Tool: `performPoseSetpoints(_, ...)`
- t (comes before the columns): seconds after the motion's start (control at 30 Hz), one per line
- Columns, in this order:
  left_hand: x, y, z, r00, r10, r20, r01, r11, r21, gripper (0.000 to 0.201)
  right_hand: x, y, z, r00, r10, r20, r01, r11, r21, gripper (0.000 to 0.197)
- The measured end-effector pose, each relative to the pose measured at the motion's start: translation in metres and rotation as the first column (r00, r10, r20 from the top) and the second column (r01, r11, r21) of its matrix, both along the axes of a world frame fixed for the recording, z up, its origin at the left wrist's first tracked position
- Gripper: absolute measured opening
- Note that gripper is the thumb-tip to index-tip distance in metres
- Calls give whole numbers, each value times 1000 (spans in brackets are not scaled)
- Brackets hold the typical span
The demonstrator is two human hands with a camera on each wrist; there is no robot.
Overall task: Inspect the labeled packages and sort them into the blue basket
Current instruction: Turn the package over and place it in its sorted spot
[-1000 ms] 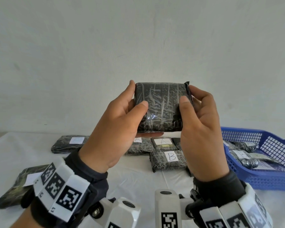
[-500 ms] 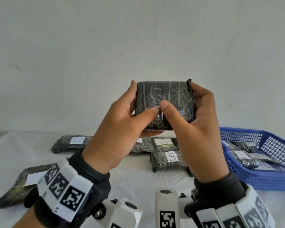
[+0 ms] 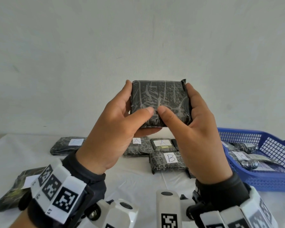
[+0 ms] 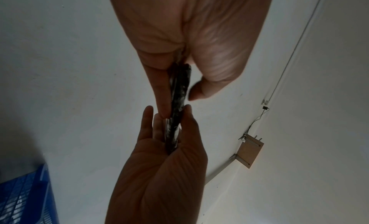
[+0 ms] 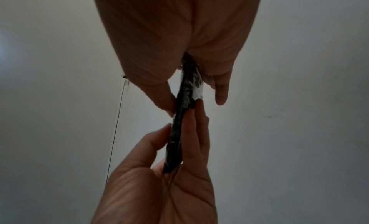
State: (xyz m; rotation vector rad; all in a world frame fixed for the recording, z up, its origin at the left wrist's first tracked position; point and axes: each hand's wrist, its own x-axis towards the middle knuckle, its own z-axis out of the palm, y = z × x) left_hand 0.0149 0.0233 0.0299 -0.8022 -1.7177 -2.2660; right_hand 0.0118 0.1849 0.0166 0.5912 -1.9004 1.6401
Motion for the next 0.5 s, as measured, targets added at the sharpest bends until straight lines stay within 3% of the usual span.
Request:
performPoseSetpoints(0.07,-1,-2,-1,1000,-5,-18,5,1000,2,49,0,0,0,1000,17,19,-16,1000,-16,91)
performPoseSetpoints(0.13,-3,-2,-3,999,-19,-38,19,1000,5,45,0,0,1,998,52,27,-51,998,-29,87)
performPoseSetpoints(0.27,-7,-2,-3,997,-56,-50,57,998,16,38,-2,3,0,975,207,82,-186,959,-213,77)
performPoseSetpoints(0.37,-9,-5,-4,995,-95,-34,95,995,25,43,-4,7,-1,967,236,97,-211,954,-213,78)
performPoseSetpoints(0.5,-10,-10,0,990,-126,59,119,987,109,31,-6,13,-1,975,200,93,-184,971,-156,80)
